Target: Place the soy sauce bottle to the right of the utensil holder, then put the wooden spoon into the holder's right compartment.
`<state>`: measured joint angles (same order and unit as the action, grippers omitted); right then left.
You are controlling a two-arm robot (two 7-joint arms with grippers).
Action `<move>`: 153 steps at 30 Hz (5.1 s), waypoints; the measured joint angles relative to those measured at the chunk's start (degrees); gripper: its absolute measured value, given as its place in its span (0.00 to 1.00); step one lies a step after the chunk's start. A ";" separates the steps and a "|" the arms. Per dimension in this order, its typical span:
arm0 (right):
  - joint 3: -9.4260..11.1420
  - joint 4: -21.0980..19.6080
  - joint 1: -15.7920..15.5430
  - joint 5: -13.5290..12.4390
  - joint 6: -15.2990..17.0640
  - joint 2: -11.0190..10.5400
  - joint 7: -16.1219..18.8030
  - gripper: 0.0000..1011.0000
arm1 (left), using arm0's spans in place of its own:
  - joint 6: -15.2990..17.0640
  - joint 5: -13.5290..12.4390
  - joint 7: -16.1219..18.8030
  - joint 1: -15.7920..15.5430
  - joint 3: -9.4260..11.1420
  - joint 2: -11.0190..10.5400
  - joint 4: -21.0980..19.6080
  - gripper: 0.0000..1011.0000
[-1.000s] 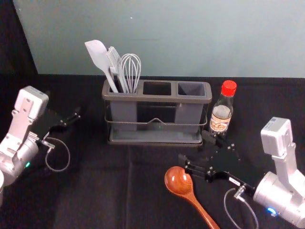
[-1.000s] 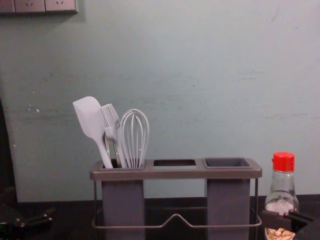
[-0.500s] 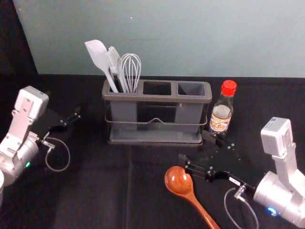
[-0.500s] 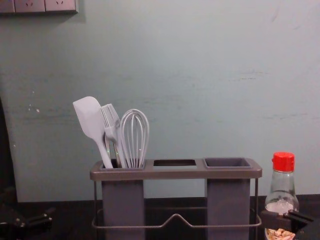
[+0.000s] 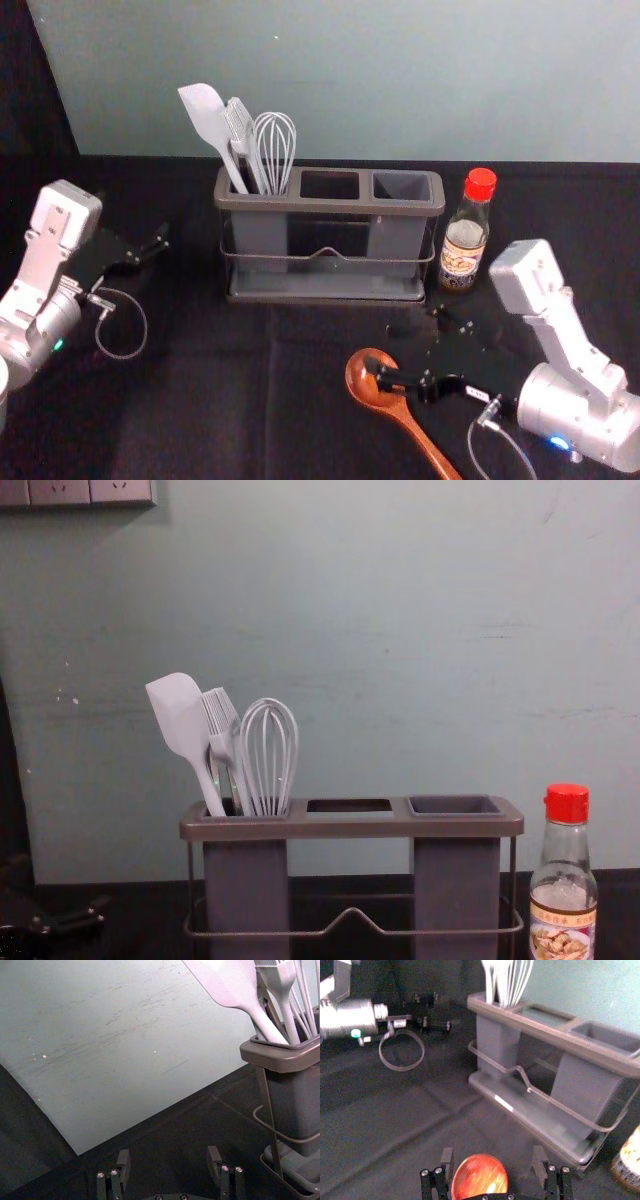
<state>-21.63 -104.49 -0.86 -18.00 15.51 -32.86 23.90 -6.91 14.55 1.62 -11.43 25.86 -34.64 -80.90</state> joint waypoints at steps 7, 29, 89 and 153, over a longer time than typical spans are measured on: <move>-1.60 -3.45 1.74 0.04 11.26 -0.80 -0.84 0.99 | 0.00 0.00 0.00 0.00 0.00 0.00 0.00 0.99; -5.83 -6.25 4.74 5.22 31.71 4.95 -7.67 0.99 | 0.00 0.00 0.00 0.00 0.00 0.00 0.00 0.99; -5.06 -1.24 6.56 13.69 35.66 11.62 -4.31 0.99 | 0.00 0.00 0.00 0.00 0.00 0.00 0.00 0.99; 2.08 -7.07 2.20 19.36 33.61 10.96 2.51 0.83 | 0.00 0.00 0.00 0.00 0.00 0.00 0.00 0.99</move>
<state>-19.55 -111.56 1.34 1.36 49.12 -21.90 26.40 -6.90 14.55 1.62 -11.44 25.86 -34.64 -80.90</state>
